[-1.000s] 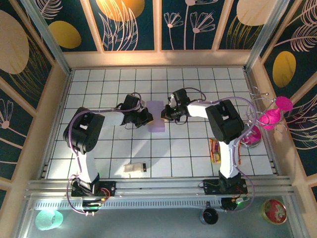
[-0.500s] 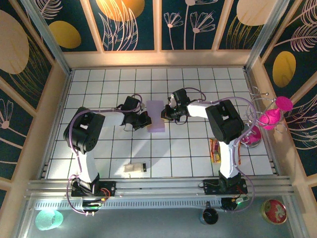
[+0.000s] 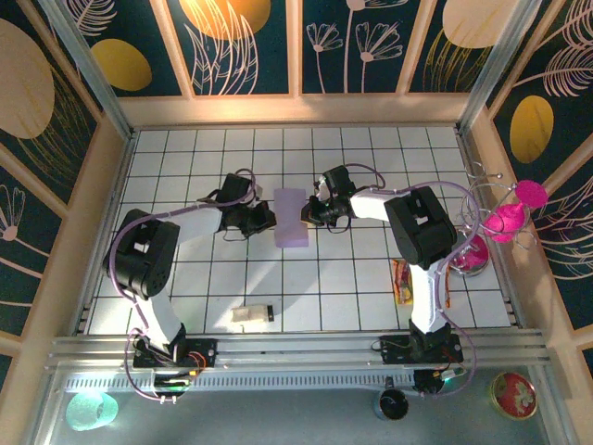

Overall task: Fold a paper plane with a square sheet of paper (pick it up from the middle)
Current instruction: First fold the square sheet of paper in half at the center of the table.

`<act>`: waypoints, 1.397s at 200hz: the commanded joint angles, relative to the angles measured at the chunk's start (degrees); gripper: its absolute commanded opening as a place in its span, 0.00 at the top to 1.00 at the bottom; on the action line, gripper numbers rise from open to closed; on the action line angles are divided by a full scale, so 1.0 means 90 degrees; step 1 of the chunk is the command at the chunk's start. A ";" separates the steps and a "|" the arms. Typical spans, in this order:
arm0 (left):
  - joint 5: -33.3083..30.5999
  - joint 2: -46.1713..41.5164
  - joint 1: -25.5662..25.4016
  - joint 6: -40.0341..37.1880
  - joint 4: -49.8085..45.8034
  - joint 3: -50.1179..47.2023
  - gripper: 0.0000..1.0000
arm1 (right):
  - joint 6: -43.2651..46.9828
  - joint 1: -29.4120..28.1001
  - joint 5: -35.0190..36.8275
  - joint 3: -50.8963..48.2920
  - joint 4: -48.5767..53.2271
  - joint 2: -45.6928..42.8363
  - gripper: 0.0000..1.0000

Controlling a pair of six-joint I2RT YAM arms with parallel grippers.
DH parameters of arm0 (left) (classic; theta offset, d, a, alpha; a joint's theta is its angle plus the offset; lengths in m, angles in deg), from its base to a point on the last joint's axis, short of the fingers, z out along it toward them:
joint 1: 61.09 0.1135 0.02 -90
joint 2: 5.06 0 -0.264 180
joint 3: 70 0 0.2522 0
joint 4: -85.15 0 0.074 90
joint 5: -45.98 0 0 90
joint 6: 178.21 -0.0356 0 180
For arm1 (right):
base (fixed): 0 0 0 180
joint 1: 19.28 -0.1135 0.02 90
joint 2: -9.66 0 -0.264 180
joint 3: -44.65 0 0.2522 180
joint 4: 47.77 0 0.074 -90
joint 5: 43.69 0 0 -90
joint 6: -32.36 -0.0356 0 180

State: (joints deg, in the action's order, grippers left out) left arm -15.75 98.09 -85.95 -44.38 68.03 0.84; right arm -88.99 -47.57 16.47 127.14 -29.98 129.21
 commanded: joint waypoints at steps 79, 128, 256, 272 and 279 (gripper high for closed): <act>0.0406 0.0758 -0.0284 0.0158 0.0199 -0.0058 1.00 | 0.0300 0.0165 0.2789 -0.0840 0.1918 0.1287 1.00; -0.0012 0.0462 -0.0283 -0.0368 -0.0423 -0.0815 1.00 | 0.0295 0.0164 0.2837 -0.0830 0.1918 0.1347 1.00; -0.0966 -0.1517 -0.0267 -0.0336 -0.0468 -0.1134 0.94 | 0.0467 0.0151 0.2515 -0.0636 0.1733 0.0623 1.00; -0.1239 -0.1669 -0.0265 -0.0076 -0.0011 -0.1183 0.90 | 0.0551 0.0136 0.2060 -0.0280 0.1623 0.0211 0.97; -0.1286 -0.1702 -0.0255 0.0051 0.0206 -0.1203 0.87 | 0.0559 0.0125 0.1784 -0.0105 0.1518 0.0010 0.95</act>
State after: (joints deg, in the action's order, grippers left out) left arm -23.48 85.00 -88.48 -48.55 63.44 -10.53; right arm -87.18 -48.05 19.22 127.17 -29.82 127.00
